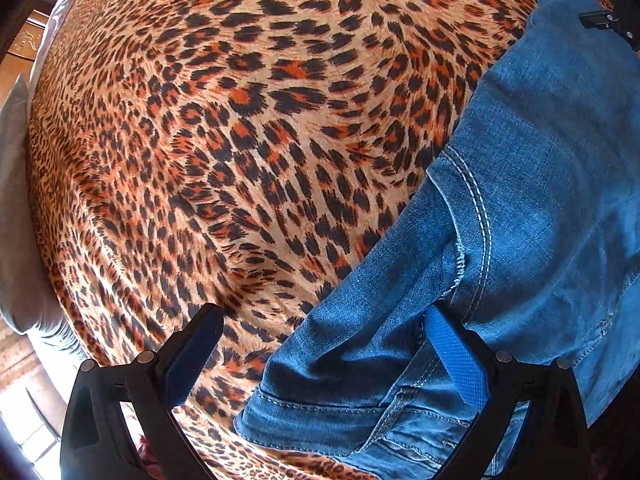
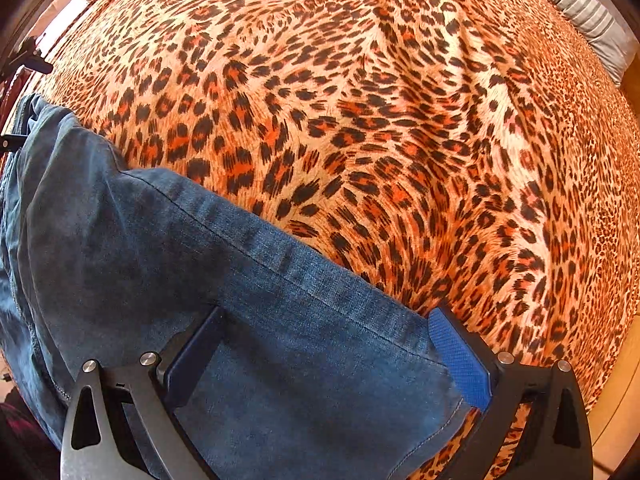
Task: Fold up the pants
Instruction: 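Lower both tools onto the jeans waistband edges and close both grippers, then lift the jeans waistband with both grippers and fold it over toward the legs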
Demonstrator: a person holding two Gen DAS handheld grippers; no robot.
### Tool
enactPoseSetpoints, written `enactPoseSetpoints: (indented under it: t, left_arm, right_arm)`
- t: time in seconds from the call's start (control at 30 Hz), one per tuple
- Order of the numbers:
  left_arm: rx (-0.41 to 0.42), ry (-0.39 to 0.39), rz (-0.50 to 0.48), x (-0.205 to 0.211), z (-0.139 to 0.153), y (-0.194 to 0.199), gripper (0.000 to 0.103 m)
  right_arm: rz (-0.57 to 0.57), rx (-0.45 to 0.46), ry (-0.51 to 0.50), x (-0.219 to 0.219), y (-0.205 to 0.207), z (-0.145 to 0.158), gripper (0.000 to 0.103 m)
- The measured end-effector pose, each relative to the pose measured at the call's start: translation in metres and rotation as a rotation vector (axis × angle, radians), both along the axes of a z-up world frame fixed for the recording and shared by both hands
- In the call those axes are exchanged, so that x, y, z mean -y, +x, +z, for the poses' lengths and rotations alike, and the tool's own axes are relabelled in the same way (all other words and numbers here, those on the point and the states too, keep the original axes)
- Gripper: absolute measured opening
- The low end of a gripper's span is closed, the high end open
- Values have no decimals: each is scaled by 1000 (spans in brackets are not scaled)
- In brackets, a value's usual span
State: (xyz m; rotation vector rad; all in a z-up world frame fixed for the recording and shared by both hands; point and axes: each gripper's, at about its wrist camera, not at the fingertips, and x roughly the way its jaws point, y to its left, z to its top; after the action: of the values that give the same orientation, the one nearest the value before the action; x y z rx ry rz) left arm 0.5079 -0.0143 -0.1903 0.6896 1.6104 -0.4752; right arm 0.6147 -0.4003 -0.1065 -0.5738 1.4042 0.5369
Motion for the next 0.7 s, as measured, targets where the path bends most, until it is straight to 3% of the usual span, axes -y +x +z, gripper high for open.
enactPoseSetpoints:
  t: [0.23,0.3,0.33,0.4,0.43,0.47,0.5,0.6,0.7]
  left_arm:
    - [-36,-21,51,-11,-7,10,102]
    - [-43,-48,76,-15,-3,4,90]
    - [-40,-57,73,-16,1,1,85]
    - [-30,-64,66,-15,8,-5,58]
    - [-18,-60,65,-14,13,-8,50]
    - [-9,-51,70,-14,16,-11,35]
    - [2,-38,72,-14,19,-16,27]
    - [40,-17,51,-9,34,-27,14]
    - [64,4,28,-4,47,-43,11]
  right_arm:
    - [-24,-27,51,16,11,-4,101]
    - [-13,-22,48,16,6,1,91]
    - [-3,-17,52,15,0,5,77]
    - [-9,-7,53,20,-6,15,44]
    - [-16,-1,41,24,-9,19,8]
    - [-21,4,34,29,-12,22,4]
    - [-24,14,29,34,-17,25,4]
    - [-31,39,40,41,-35,32,4]
    - [-30,54,42,46,-52,39,4]
